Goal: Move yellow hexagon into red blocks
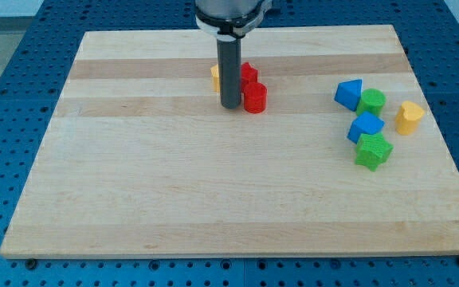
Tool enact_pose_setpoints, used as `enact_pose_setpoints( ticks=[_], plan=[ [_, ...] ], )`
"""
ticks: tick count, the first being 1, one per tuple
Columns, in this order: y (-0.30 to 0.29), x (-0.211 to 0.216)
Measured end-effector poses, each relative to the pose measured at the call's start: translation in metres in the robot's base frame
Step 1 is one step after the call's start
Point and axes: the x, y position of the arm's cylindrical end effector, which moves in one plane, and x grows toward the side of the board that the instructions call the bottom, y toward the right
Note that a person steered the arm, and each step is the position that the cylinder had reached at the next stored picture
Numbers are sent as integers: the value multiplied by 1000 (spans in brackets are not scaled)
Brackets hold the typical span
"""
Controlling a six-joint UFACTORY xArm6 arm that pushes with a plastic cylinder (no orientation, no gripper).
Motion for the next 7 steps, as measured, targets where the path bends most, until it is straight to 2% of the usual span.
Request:
enact_pose_setpoints(
  ticks=[1,3,5,6,7],
  plan=[
    [-18,-10],
    [-33,-70],
    [-33,-72],
    [-40,-90],
    [-47,-126]
  ],
)
